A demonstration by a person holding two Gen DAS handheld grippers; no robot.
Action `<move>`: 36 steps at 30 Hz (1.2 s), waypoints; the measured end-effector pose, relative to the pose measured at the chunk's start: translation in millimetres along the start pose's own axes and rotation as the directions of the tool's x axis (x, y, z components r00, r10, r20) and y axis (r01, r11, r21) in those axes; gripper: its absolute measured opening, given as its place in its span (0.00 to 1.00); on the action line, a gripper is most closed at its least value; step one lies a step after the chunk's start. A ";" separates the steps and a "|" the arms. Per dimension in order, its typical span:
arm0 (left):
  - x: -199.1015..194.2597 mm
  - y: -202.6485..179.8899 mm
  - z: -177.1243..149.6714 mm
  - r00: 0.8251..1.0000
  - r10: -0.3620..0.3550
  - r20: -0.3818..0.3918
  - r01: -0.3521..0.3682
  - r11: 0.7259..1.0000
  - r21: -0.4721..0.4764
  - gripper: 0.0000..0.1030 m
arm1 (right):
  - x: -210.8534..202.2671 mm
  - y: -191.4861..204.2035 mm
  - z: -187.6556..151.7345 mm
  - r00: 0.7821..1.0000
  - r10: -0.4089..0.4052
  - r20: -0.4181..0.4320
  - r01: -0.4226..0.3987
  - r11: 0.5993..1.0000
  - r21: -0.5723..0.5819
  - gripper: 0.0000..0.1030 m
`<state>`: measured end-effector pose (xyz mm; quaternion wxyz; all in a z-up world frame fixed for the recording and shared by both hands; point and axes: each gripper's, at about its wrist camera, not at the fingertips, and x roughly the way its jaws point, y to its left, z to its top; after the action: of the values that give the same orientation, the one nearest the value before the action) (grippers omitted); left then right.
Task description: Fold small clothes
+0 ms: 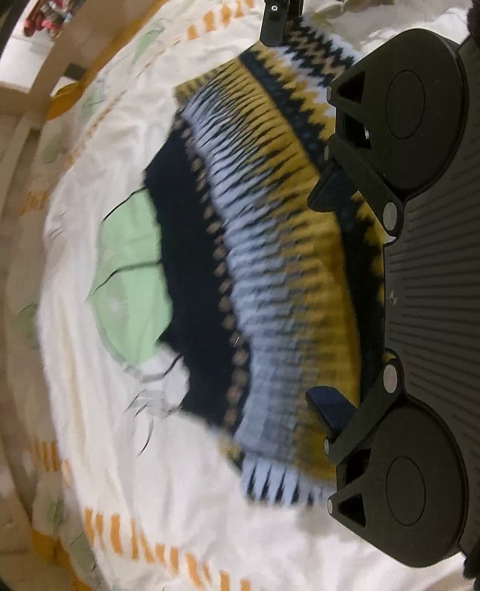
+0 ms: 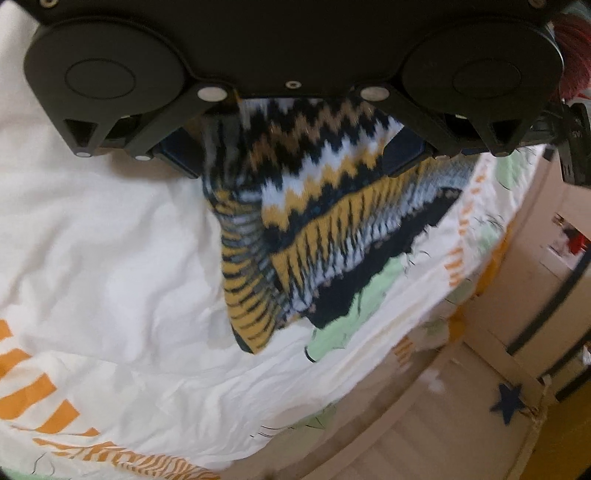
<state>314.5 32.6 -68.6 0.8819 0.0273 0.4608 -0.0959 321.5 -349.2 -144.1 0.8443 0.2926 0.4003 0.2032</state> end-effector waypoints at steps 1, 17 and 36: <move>-3.2 9.0 2.1 1.000 0.014 0.010 -0.014 1.000 -0.003 0.99 | 2.8 -0.9 2.7 1.000 0.014 0.004 -0.014 1.000 0.000 1.00; -25.0 109.9 18.7 0.996 0.051 0.077 -0.033 0.976 -0.216 0.99 | 5.5 27.5 33.5 0.986 -0.163 -0.034 0.162 0.987 -0.019 0.31; -56.1 195.5 12.5 0.987 0.084 0.134 -0.022 0.911 -0.411 0.99 | 152.8 282.2 -54.3 0.986 0.038 -0.163 -0.091 0.937 -0.336 0.28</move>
<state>331.3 230.6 -23.4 0.9022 -0.1521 0.4027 0.0249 338.9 -32.4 -71.5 0.8417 0.1379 0.4130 0.3192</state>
